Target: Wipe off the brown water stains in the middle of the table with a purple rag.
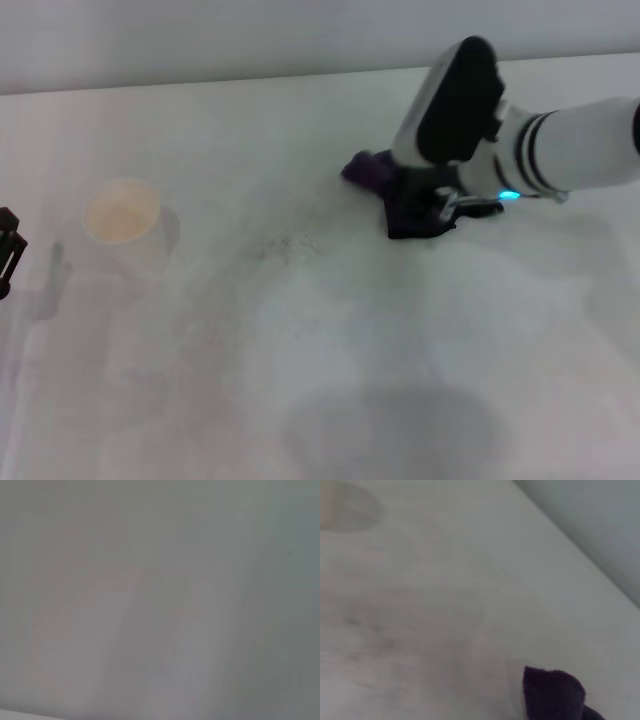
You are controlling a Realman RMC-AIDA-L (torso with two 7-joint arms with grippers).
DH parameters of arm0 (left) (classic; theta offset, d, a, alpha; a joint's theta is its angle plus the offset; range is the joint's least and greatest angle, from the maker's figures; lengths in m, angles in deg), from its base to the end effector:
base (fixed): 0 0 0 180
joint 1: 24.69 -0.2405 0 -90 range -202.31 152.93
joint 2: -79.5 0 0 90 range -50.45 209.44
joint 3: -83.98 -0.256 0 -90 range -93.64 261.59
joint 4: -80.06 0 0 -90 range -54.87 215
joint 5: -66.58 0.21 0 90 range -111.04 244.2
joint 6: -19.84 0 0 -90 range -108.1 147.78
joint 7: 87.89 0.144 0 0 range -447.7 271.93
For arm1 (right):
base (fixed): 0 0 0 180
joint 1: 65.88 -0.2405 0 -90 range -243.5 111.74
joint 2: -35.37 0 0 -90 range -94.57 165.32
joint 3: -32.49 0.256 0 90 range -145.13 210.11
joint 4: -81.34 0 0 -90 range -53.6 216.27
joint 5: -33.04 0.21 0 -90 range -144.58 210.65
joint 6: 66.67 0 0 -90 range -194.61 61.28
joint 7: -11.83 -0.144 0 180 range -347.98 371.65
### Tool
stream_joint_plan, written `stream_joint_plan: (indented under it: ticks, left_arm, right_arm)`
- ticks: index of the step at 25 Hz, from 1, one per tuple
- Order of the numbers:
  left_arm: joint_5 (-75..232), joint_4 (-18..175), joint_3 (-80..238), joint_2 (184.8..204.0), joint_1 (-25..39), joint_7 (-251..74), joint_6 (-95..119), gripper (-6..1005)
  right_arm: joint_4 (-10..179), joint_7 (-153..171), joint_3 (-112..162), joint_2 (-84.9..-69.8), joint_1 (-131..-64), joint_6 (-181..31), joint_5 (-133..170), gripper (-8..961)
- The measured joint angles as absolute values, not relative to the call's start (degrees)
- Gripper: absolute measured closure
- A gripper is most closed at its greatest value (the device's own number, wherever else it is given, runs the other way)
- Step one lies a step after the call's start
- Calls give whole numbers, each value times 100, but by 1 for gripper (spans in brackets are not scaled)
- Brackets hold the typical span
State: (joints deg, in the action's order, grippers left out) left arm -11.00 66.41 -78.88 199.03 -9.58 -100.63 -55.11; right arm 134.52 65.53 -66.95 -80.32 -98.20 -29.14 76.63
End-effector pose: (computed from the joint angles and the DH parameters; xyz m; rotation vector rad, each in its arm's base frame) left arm -0.3498 0.2556 -0.0386 -1.5393 -0.7424 -0.7879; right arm 0.2350 0.3954 -0.0632 -2.4784 0.3526 -0.3073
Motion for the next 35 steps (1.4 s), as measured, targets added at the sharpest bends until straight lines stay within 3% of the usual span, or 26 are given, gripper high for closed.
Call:
stream_joint_plan:
  ticks: [9, 22, 31, 35]
  left_arm:
    - [-1104, 6636, -7888, 19903, -955, -10063, -5521, 112]
    - [-1103, 6688, -7818, 19893, -946, -10063, -5533, 112]
    - [-1105, 6689, -7813, 19885, -877, -10063, -5539, 112]
    - [-1194, 6688, -7809, 19885, -903, -10063, -5546, 112]
  right_arm:
    - [14450, 6543, -7770, -8021, -9574, -2559, 7547, 862]
    - [15152, 6546, -6333, -7967, -8591, -1953, 7484, 835]
    - [15107, 6582, -6369, -7972, -8593, -2429, 7682, 787]
    - [15139, 6589, -6443, -7975, -8571, -2870, 7795, 580]
